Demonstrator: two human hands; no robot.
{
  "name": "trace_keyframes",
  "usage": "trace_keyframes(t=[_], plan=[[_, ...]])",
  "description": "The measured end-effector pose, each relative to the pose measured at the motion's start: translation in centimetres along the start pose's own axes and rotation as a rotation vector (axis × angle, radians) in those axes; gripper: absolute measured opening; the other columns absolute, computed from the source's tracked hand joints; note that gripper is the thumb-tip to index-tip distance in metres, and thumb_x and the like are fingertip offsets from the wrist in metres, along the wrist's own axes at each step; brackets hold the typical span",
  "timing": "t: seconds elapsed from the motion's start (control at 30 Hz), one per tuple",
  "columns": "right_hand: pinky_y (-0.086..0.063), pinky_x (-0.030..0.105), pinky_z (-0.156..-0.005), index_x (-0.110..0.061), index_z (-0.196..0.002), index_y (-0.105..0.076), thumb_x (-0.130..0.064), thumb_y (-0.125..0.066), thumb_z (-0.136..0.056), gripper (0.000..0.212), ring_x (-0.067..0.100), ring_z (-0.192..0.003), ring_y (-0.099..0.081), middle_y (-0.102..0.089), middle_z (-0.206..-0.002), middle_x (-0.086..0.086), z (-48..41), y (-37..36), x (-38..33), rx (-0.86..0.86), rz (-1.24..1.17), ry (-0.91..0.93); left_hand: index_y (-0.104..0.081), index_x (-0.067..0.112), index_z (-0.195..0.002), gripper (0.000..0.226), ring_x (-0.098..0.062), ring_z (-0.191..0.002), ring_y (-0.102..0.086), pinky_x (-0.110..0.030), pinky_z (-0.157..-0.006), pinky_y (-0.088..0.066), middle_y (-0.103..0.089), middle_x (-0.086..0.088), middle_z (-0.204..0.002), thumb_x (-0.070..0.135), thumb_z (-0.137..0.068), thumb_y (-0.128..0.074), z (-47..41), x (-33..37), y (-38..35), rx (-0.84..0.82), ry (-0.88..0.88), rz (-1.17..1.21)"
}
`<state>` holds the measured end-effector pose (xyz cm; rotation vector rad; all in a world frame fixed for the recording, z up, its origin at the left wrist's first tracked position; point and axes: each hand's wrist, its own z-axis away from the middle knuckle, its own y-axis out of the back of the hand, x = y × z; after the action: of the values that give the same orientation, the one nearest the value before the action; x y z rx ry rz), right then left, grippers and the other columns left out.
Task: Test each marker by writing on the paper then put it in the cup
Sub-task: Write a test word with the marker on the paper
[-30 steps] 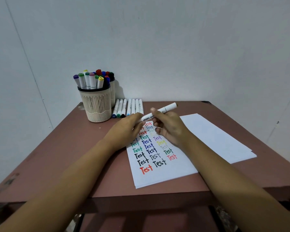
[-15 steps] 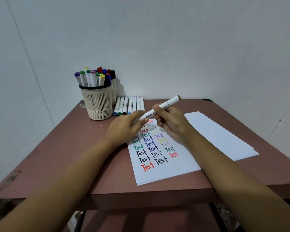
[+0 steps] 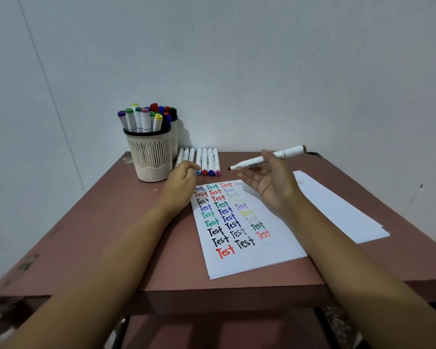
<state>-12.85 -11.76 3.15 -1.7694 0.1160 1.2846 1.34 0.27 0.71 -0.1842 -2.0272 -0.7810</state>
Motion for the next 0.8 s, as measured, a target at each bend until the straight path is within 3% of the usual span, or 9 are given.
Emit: trace_keyframes(t=[0.17, 0.3, 0.37, 0.53, 0.67, 0.8], plan=[[-0.043, 0.016, -0.044, -0.007, -0.08, -0.057, -0.013, -0.058, -0.093, 0.015, 0.006, -0.044, -0.05, -0.051, -0.066, 0.007, 1.8, -2.0, -0.2, -0.041, 0.309, 0.048, -0.049, 0.009, -0.129, 0.035, -0.02, -0.117, -0.048, -0.025, -0.091, -0.035, -0.053, -0.01, -0.13, 0.008, -0.097, -0.034, 0.1, -0.2, 0.1, -0.081, -0.037, -0.141], [-0.05, 0.019, -0.049, -0.003, -0.076, -0.058, -0.008, -0.053, -0.094, 0.02, 0.012, -0.05, -0.056, -0.058, -0.059, 0.007, 5.8, -3.2, -0.3, -0.13, 0.378, 0.009, -0.049, 0.011, -0.128, 0.034, -0.017, -0.103, -0.05, -0.024, -0.082, -0.034, -0.057, -0.011, -0.123, 0.011, -0.095, -0.041, 0.4, 0.0, 0.3, -0.094, -0.041, -0.165], [-0.05, 0.02, -0.048, -0.005, -0.075, -0.056, -0.006, -0.058, -0.091, 0.017, 0.013, -0.05, -0.056, -0.057, -0.057, 0.005, 8.0, -2.8, 0.4, -0.145, 0.424, -0.013, -0.053, 0.01, -0.125, 0.033, -0.02, -0.109, -0.051, -0.023, -0.084, -0.034, -0.057, -0.01, -0.125, 0.008, -0.093, -0.042, 0.5, -0.1, 0.3, -0.099, -0.05, -0.183], [-0.036, 0.02, -0.038, -0.013, -0.059, -0.047, -0.02, -0.071, -0.083, 0.035, 0.018, -0.041, -0.051, -0.051, -0.044, 0.005, 10.9, -1.8, 2.3, -0.029, 0.7, 0.034, -0.056, 0.01, -0.122, 0.034, -0.019, -0.109, -0.051, -0.02, -0.079, -0.032, -0.058, -0.009, -0.124, 0.007, -0.092, -0.041, 0.6, 0.0, 0.3, -0.101, -0.04, -0.209], [-0.041, 0.022, -0.04, -0.012, -0.057, -0.045, -0.013, -0.066, -0.084, 0.034, 0.013, -0.038, -0.053, -0.057, -0.048, 0.005, 11.9, -2.1, 3.0, -0.004, 0.886, 0.067, -0.056, 0.009, -0.121, 0.033, -0.02, -0.112, -0.05, -0.02, -0.08, -0.032, -0.056, -0.008, -0.126, 0.007, -0.093, -0.04, 0.7, 0.1, 0.4, -0.106, -0.04, -0.231], [-0.044, 0.022, -0.042, -0.009, -0.057, -0.044, -0.008, -0.064, -0.082, 0.032, 0.011, -0.037, -0.053, -0.056, -0.045, 0.003, 12.2, -2.4, 3.2, -0.021, 0.912, 0.079, -0.057, 0.01, -0.121, 0.033, -0.019, -0.113, -0.049, -0.018, -0.081, -0.031, -0.056, -0.008, -0.127, 0.007, -0.092, -0.04, 0.7, 0.2, 0.4, -0.106, -0.044, -0.229]])
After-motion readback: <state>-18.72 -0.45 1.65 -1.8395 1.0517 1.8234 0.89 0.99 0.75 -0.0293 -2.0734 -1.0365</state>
